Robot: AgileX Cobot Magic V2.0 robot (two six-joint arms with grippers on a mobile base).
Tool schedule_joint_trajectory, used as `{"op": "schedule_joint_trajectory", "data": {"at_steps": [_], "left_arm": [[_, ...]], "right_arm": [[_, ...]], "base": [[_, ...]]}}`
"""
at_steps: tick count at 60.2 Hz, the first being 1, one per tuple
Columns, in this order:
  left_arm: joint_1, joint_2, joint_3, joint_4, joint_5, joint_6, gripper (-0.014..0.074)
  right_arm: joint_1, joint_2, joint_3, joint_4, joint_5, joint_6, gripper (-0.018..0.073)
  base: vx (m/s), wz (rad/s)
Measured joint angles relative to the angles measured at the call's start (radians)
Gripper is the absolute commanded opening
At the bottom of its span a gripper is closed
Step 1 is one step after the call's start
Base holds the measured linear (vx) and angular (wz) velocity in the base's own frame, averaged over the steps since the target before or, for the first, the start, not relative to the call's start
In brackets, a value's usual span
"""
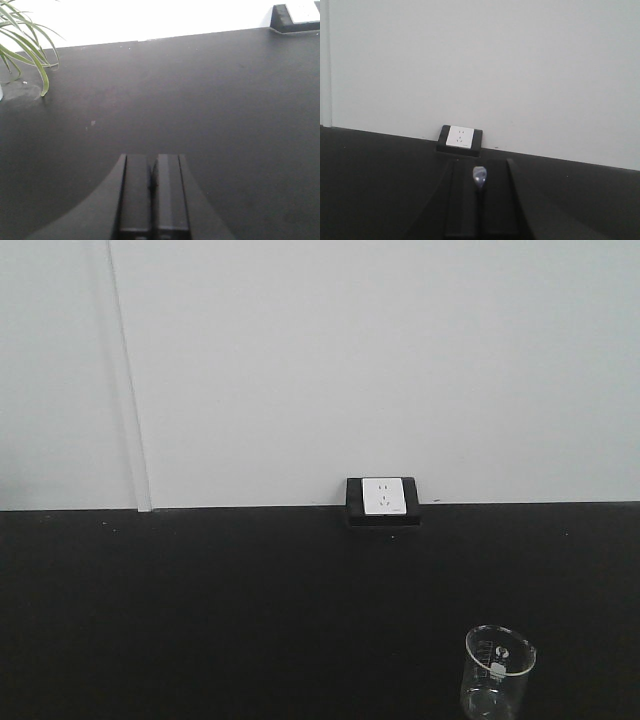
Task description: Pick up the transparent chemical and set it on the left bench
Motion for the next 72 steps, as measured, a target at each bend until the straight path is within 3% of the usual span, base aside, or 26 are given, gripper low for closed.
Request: {"op": "schedule_joint_trajectory", "data": {"at_steps": [41, 72], "left_arm": [[0.000, 0.000, 0.000, 0.000, 0.000, 0.000, -0.0003], [0.000, 0.000, 0.000, 0.000, 0.000, 0.000, -0.0003]], "right_arm": [[0.000, 0.000, 0.001, 0.000, 0.000, 0.000, -0.0008], [0.000, 0.000, 0.001, 0.000, 0.002, 0.000, -0.0008]], "base": [[-0.03, -0.01], [-0.25, -0.04]]}}
